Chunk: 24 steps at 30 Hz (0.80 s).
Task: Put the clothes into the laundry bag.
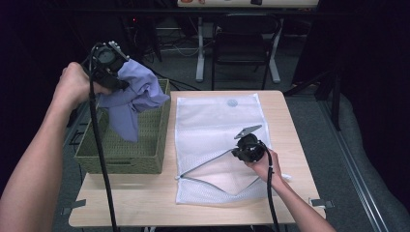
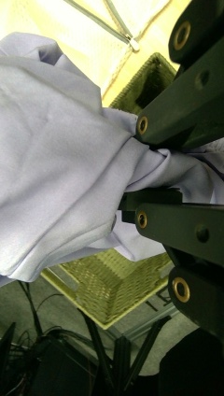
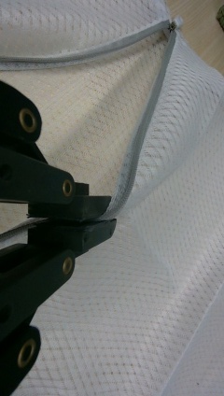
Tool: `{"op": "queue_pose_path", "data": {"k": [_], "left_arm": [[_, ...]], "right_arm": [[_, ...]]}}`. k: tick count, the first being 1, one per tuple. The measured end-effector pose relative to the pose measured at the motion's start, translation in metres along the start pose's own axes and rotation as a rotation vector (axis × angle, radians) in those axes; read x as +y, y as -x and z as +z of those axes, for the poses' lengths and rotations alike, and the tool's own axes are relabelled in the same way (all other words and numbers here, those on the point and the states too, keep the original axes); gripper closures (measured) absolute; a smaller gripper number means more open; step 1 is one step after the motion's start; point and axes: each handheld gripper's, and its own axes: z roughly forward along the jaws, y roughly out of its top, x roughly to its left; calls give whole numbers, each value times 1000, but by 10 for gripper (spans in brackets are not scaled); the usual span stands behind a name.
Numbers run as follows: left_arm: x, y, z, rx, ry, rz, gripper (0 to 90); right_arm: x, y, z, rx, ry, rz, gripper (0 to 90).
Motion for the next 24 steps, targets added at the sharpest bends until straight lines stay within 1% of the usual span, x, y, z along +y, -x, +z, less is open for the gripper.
{"op": "queue_pose_path", "data": {"k": [2, 3, 4, 6, 10, 11, 12, 15, 17, 20, 21, 22, 24], "left_arm": [[5, 3, -3, -1, 3, 18, 830], [8, 5, -4, -2, 5, 20, 830], [11, 6, -5, -5, 4, 34, 830], [16, 9, -6, -8, 17, 38, 830], [29, 17, -9, -15, 26, 68, 830], [29, 17, -9, -15, 26, 68, 830], [35, 21, -10, -18, 31, 86, 830], [45, 27, -10, -26, 34, 107, 830], [50, 32, -10, -36, 44, 113, 830], [59, 39, -10, -47, 55, 133, 830], [59, 39, -10, -47, 55, 133, 830], [65, 43, -9, -55, 52, 151, 830], [70, 48, -7, -63, 51, 163, 830]], "right_arm": [[0, 0, 0, 0, -1, -4, 877], [0, 0, 0, 1, 0, -4, 877], [0, 0, 0, 1, 0, -4, 877], [0, 0, 0, 0, 1, -5, 877], [0, 0, -1, -3, 2, -9, 877], [0, 0, -1, -3, 2, -9, 877], [0, 0, -1, -2, 2, -9, 877], [0, 0, -1, 0, 3, -3, 878], [0, 0, -2, 1, 4, 3, 878], [0, 2, -2, 0, 8, -9, 877], [0, 1, -2, 1, 5, 4, 877], [0, 1, -2, 2, 4, 4, 878], [-1, 1, -2, 3, 5, 4, 878]]}}
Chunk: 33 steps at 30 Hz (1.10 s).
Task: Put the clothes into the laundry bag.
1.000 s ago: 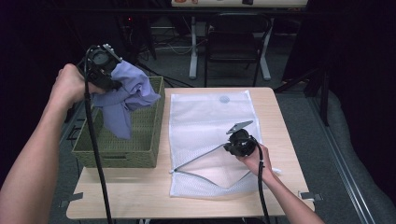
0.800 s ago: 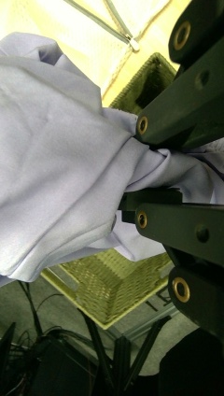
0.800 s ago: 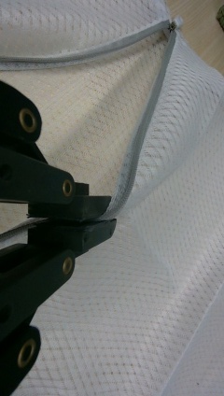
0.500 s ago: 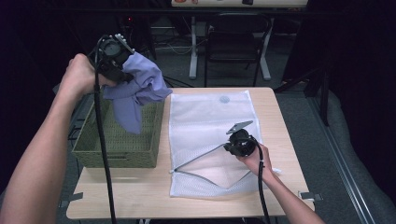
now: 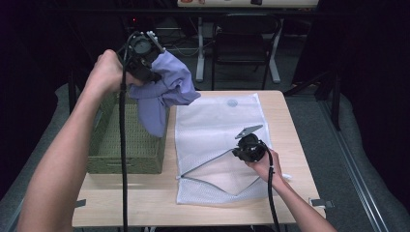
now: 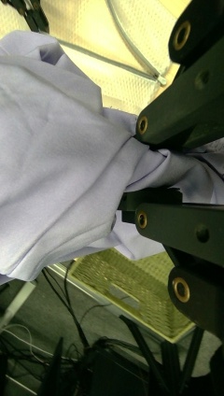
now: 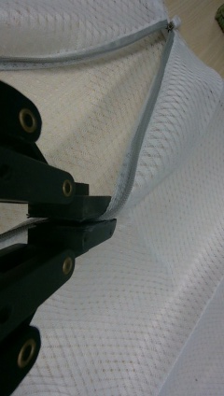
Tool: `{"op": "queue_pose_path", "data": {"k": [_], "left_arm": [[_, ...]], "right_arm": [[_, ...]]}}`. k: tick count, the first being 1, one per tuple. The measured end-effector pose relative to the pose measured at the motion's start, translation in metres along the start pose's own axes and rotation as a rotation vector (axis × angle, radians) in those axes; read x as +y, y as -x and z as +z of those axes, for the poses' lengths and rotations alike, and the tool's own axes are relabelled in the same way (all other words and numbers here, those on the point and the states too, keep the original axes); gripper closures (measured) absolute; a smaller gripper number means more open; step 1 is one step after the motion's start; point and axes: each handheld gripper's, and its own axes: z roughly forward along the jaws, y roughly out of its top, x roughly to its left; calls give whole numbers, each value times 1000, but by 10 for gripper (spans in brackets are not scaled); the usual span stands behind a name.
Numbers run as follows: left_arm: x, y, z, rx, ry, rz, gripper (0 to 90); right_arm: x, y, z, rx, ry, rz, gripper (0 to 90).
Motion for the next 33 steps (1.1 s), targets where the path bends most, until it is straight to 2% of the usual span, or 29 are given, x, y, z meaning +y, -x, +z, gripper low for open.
{"op": "queue_pose_path", "data": {"k": [4, 6, 9, 14, 15, 16, 25, 26, 31, 33], "left_arm": [[10, 6, 5, -14, 1, 25, 829], [12, 9, 6, -19, 5, 22, 829], [21, 15, 13, -44, 4, 56, 829], [27, 27, 22, -75, 1, 86, 829], [28, 29, 24, -82, 1, 82, 829], [28, 30, 25, -86, -1, 97, 829], [28, 42, 42, -125, -16, 134, 827], [28, 44, 44, -130, -11, 121, 827], [26, 47, 49, -148, -13, 130, 827], [24, 50, 53, -158, -25, 149, 827]], "right_arm": [[0, 0, 0, -4, 5, -1, 877], [0, 1, -1, -5, 8, -4, 877], [-1, 2, -1, -6, 8, -2, 878], [-1, 2, -2, -9, 12, 1, 878], [-1, 2, -2, -9, 13, 2, 878], [-1, 2, -2, -9, 13, 3, 878], [-1, 2, -2, -8, 21, 7, 878], [-1, 2, -3, -8, 21, 7, 878], [-1, 2, -2, -7, 22, 7, 878], [-1, 2, -2, -8, 21, 6, 878]]}}
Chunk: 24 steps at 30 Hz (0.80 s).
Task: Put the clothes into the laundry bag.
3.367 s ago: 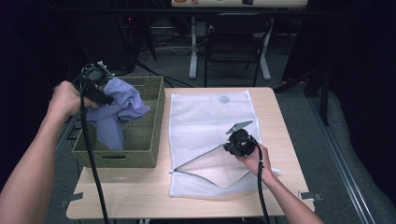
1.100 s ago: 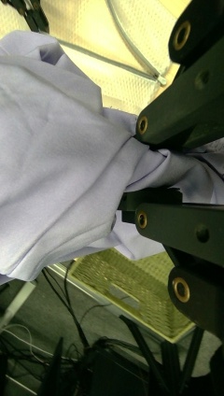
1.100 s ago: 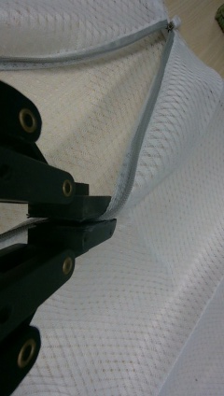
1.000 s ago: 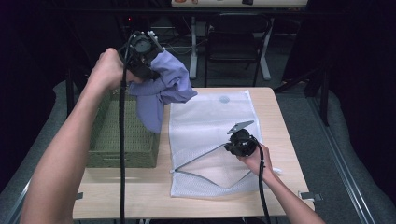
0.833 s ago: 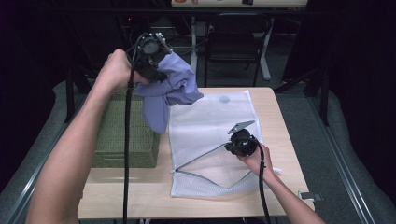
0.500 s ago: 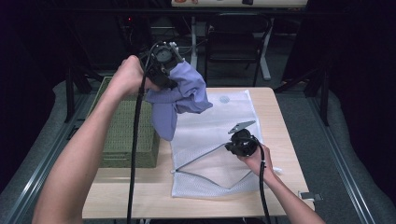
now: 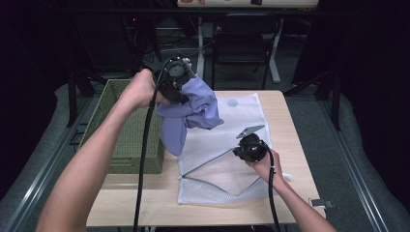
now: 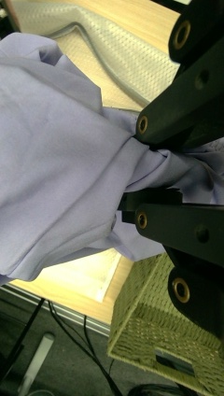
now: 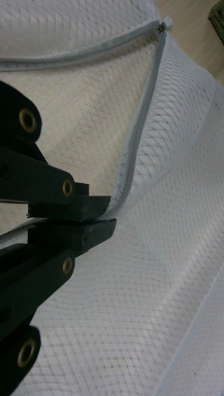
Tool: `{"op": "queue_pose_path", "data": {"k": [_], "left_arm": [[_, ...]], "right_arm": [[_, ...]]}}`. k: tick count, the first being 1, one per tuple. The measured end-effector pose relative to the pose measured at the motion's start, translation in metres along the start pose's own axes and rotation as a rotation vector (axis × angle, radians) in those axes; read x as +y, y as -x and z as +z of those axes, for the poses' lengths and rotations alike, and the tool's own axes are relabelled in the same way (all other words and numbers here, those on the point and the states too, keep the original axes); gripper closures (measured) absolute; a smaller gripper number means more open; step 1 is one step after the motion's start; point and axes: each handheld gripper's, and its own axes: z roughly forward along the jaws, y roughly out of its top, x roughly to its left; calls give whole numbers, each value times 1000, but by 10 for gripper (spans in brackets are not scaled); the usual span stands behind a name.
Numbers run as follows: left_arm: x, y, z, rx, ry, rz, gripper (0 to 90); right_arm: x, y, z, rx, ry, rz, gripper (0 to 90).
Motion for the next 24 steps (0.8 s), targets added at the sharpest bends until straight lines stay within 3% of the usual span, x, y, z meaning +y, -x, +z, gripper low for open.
{"op": "queue_pose_path", "data": {"k": [9, 16, 24], "left_arm": [[-4, 8, 15, -44, -11, 16, 827], [-5, 17, 25, -65, -30, 60, 827], [-8, 28, 41, -100, -55, 64, 826]], "right_arm": [[0, -1, 1, 1, 0, 3, 878], [0, 0, 0, -5, 3, -2, 878], [0, 0, 0, -2, 1, -3, 878]]}}
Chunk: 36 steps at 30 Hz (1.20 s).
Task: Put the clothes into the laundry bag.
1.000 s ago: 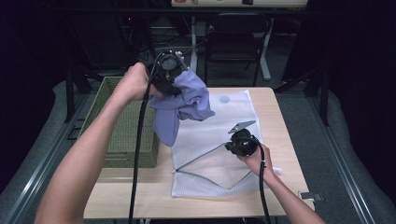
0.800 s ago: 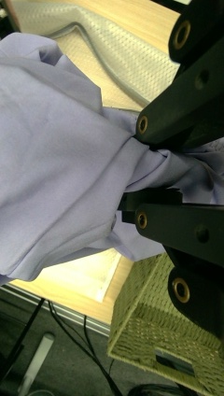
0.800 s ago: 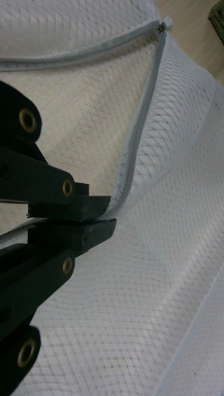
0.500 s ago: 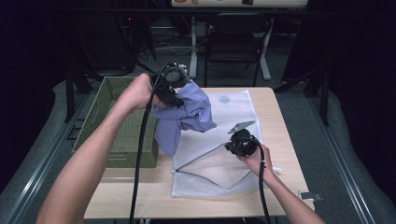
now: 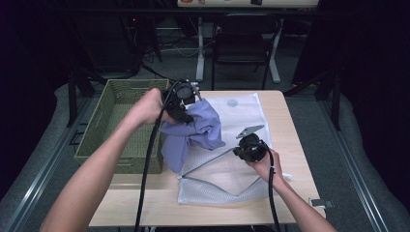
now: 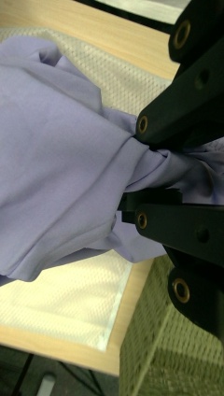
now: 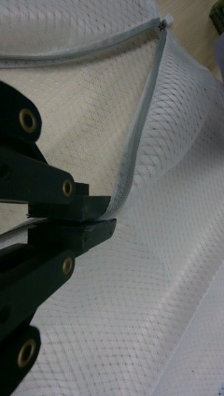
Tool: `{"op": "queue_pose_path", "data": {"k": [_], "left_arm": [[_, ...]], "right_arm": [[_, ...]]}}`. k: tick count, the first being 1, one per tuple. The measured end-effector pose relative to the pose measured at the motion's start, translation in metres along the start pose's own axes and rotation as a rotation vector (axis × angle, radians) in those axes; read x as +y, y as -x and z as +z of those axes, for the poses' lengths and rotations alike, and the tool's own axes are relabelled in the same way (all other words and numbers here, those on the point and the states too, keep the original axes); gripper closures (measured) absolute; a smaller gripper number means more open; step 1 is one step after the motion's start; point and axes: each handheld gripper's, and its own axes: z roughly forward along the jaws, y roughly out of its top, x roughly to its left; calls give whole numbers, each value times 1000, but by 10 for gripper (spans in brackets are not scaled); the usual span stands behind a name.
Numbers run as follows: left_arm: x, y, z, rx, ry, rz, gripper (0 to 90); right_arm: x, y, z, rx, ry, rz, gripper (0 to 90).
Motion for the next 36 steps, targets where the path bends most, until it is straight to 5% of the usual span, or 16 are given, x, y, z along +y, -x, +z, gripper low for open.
{"op": "queue_pose_path", "data": {"k": [19, 25, 36], "left_arm": [[-4, 26, 76, -97, -88, 59, 824], [-8, 36, 104, -126, -117, 59, 822], [-26, 48, 138, -164, -96, 27, 816]], "right_arm": [[0, 0, 0, -6, 0, -6, 883], [-1, 0, 0, -3, -5, -3, 883], [-1, 0, 1, 2, -13, 0, 884]]}}
